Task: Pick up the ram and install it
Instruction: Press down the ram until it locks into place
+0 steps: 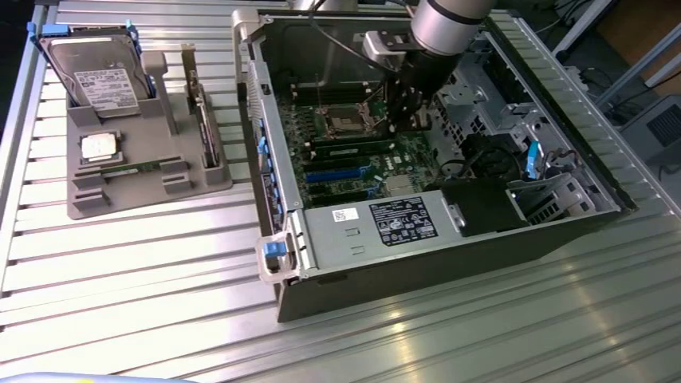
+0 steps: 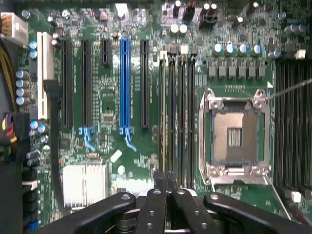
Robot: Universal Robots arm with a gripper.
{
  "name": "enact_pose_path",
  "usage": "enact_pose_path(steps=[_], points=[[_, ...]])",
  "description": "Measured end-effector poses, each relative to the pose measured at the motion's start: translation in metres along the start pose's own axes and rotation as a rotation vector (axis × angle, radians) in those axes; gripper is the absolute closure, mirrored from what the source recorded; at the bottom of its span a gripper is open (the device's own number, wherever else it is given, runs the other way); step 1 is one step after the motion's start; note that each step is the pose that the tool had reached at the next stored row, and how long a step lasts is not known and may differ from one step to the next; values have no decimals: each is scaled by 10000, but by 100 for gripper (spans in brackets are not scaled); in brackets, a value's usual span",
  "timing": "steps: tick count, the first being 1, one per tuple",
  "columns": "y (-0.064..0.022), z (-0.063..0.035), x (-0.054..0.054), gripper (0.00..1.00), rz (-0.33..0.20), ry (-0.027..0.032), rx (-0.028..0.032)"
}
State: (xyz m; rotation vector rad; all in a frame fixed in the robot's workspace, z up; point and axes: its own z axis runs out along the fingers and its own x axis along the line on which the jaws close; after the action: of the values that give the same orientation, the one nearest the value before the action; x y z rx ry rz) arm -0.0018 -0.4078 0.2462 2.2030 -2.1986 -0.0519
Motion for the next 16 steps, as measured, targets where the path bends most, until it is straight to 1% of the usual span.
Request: enact_pose_path(steps=[3, 5, 9, 10, 11, 13, 14, 16], points=[[-121, -38, 0, 89, 1, 12, -2], [-176, -55, 1, 89, 1, 15, -1], [-329, -92, 0, 89, 2, 18, -5], [-360, -126, 0, 89, 1, 18, -5], [-371, -138, 0, 89, 1, 19, -6], [-420, -187, 0, 89, 2, 19, -5], [-452, -251, 0, 89, 1, 21, -5], [-467, -342, -1, 89, 2, 21, -5]])
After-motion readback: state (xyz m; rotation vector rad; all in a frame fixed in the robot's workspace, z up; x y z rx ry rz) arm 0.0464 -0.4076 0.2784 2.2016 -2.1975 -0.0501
